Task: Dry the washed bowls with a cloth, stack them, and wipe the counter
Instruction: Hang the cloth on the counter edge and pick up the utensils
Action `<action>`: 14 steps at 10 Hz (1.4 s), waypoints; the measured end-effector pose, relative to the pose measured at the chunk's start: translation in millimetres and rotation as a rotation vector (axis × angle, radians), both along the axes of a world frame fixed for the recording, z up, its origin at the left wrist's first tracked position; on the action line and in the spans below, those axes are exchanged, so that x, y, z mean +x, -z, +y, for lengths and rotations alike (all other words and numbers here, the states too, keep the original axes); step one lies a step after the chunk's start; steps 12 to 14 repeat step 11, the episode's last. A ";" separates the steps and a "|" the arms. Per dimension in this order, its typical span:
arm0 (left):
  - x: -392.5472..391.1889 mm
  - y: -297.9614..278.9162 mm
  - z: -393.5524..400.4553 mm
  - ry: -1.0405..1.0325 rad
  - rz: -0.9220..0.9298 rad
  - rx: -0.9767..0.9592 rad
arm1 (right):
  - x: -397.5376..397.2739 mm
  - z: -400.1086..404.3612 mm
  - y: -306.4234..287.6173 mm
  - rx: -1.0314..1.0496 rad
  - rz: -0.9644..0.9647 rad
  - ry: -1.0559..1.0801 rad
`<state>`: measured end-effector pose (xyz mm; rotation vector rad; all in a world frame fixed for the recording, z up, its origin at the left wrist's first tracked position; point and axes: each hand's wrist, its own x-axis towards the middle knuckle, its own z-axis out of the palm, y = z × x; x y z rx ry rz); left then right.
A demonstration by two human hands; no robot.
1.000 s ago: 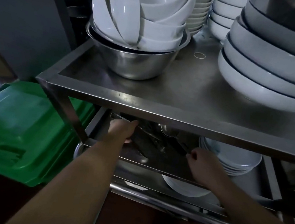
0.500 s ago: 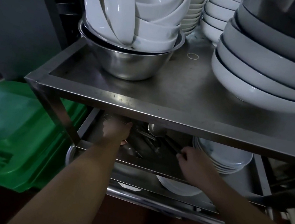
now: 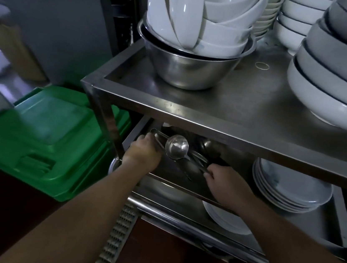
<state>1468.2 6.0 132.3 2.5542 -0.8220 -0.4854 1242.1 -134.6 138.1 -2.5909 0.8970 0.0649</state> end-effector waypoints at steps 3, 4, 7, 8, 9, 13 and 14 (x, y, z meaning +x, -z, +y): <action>-14.9 7.2 35.2 0.135 -0.129 0.012 | 14.0 -13.1 24.6 -0.008 0.048 -0.001; -15.0 8.4 39.0 0.133 -0.137 -0.007 | 15.3 -13.2 29.3 -0.033 0.031 0.016; -22.9 3.3 38.2 0.197 -0.201 0.037 | 12.1 -7.5 27.3 -0.224 0.057 0.037; -26.7 0.4 34.1 0.223 -0.196 0.041 | 8.8 -8.5 26.0 -0.245 0.045 0.028; -36.3 -3.9 25.3 0.269 -0.220 0.027 | 2.9 -6.8 23.4 -0.254 0.001 0.047; -76.1 -10.1 -10.3 0.412 -0.286 -0.035 | -31.4 1.4 18.2 -0.328 -0.098 0.094; -76.1 -10.1 -10.3 0.412 -0.286 -0.035 | -31.4 1.4 18.2 -0.328 -0.098 0.094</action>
